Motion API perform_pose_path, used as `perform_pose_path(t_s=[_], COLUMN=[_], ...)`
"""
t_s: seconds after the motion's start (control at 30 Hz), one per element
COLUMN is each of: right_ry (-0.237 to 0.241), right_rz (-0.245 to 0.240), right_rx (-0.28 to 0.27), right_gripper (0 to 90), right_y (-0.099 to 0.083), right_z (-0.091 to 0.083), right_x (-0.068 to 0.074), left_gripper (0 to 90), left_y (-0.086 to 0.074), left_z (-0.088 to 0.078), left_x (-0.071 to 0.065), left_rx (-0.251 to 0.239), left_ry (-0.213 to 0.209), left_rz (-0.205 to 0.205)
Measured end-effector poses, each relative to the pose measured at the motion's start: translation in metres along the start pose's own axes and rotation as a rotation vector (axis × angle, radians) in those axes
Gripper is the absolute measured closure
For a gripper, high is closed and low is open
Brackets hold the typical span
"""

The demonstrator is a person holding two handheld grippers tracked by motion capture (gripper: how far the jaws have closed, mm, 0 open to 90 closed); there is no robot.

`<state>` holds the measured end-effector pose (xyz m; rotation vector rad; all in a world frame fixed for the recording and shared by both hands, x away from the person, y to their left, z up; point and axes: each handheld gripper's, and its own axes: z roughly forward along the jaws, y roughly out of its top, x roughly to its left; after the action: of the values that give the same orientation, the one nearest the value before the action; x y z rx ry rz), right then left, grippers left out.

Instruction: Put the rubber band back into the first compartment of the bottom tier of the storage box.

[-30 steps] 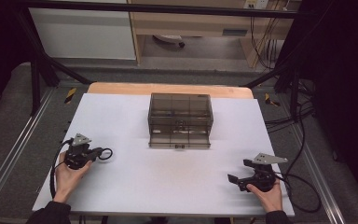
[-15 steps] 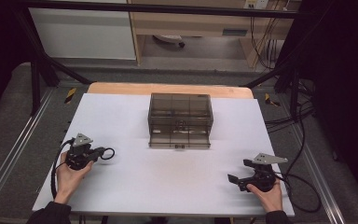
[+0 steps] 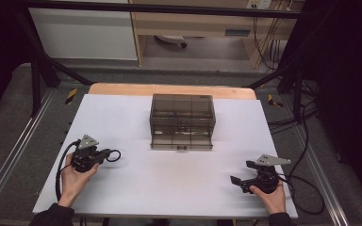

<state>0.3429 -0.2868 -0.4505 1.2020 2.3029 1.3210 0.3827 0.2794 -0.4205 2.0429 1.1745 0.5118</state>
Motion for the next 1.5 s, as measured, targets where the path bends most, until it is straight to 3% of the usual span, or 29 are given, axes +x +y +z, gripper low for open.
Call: perform_pose_path(t_s=[0.7,1.5], right_ry=[-0.002,-0.002], right_rz=[-0.002,-0.005], right_rx=[0.002,0.003], right_gripper=[0.8,0.8], right_y=[0.0,0.0], right_z=[0.0,0.0], right_x=[0.0,0.0], left_gripper=[86.6,86.7], left_y=[0.012,0.04], left_z=[-0.002,0.007], left_x=[-0.024,-0.048], left_rx=[0.0,-0.012], left_ry=[-0.028,-0.069], left_rz=[0.034,0.064])
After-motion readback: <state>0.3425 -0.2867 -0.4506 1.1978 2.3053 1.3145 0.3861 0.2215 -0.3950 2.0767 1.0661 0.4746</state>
